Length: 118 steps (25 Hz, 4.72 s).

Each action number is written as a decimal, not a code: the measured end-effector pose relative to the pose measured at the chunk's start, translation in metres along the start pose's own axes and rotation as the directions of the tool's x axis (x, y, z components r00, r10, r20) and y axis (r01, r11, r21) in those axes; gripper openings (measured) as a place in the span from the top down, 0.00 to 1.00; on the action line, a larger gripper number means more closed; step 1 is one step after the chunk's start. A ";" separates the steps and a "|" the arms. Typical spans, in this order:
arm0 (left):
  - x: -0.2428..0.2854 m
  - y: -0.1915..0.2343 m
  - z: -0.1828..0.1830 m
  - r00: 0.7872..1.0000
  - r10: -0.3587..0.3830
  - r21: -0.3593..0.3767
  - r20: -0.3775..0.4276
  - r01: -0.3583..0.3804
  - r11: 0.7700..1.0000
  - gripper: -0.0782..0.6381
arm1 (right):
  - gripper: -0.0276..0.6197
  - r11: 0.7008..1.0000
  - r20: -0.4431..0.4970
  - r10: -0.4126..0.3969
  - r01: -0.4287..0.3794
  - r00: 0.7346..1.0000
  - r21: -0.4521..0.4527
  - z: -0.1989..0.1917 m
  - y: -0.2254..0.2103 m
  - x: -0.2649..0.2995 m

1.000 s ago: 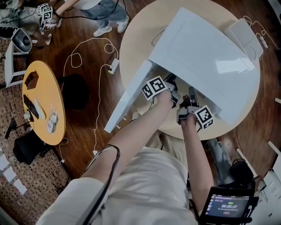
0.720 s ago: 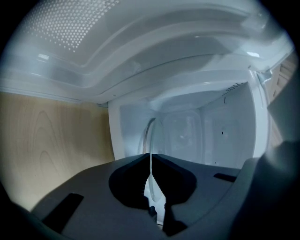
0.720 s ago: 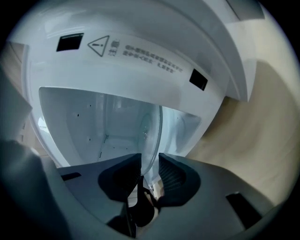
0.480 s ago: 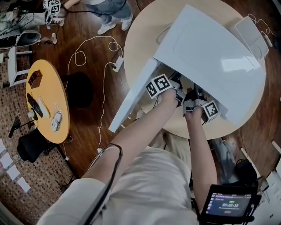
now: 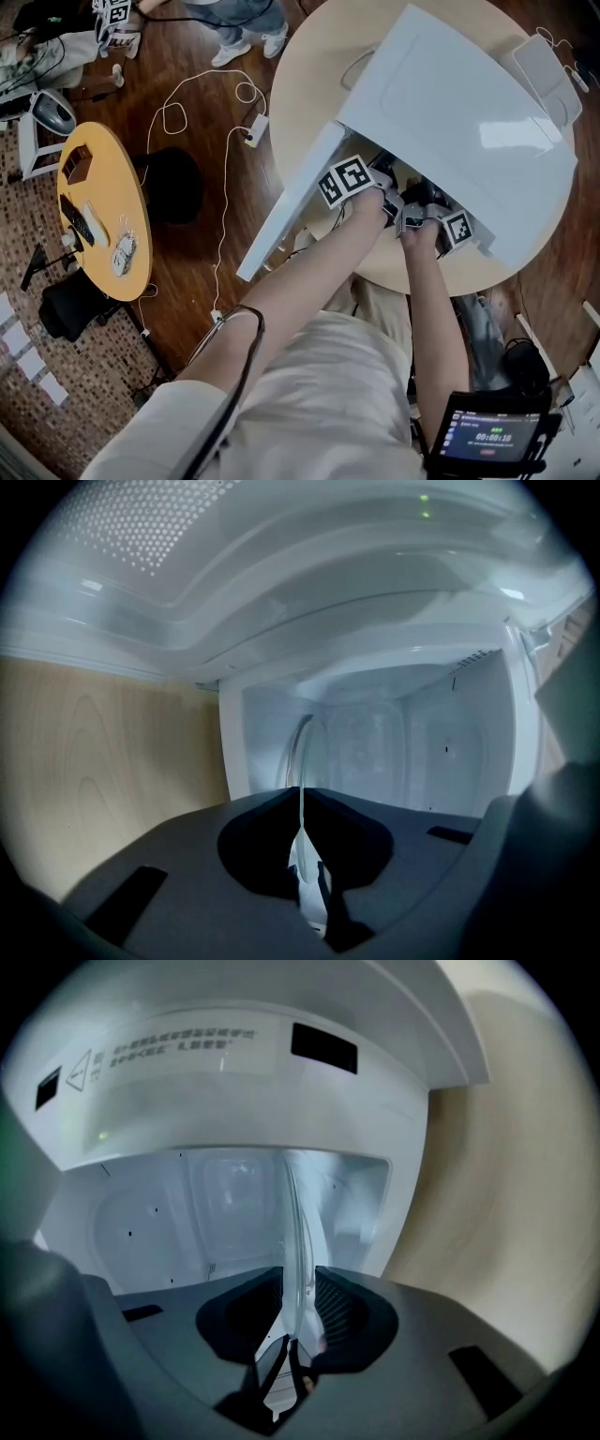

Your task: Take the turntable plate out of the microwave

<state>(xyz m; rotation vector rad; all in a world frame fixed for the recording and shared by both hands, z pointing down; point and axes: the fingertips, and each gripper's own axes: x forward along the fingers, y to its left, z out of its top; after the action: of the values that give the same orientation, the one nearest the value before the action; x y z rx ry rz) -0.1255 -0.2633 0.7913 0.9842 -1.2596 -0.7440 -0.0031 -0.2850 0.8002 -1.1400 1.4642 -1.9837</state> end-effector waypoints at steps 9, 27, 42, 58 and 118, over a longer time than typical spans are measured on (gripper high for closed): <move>-0.002 -0.004 -0.002 1.000 0.001 0.004 -0.012 -0.001 1.000 0.86 | 0.89 1.000 0.069 0.001 -0.002 0.998 0.010 0.014 -0.002 0.002; 0.006 -0.020 -0.005 0.997 -0.067 0.023 -0.035 0.068 0.997 0.85 | 0.90 0.991 0.027 0.121 -0.119 0.992 -0.056 0.007 0.025 -0.007; 0.004 -0.034 -0.008 0.980 -0.196 -0.038 -0.040 0.195 0.980 0.85 | 0.90 0.980 -0.017 0.178 -0.179 0.984 -0.086 0.003 0.037 -0.021; -0.011 -0.022 -0.010 0.974 -0.226 -0.069 -0.006 0.225 0.972 0.85 | 0.90 0.969 -0.073 0.213 -0.220 0.974 -0.108 -0.005 0.038 -0.032; -0.136 -0.051 -0.073 0.939 -0.265 -0.025 0.221 0.277 0.961 0.85 | 0.90 0.940 -0.483 0.208 -0.310 0.850 -0.142 -0.031 0.079 -0.129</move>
<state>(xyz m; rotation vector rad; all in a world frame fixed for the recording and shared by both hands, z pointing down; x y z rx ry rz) -0.0753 -0.1495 0.6861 1.0651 -1.2948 -1.1207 0.0354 -0.2003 0.6766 -0.5057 1.9954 -2.0184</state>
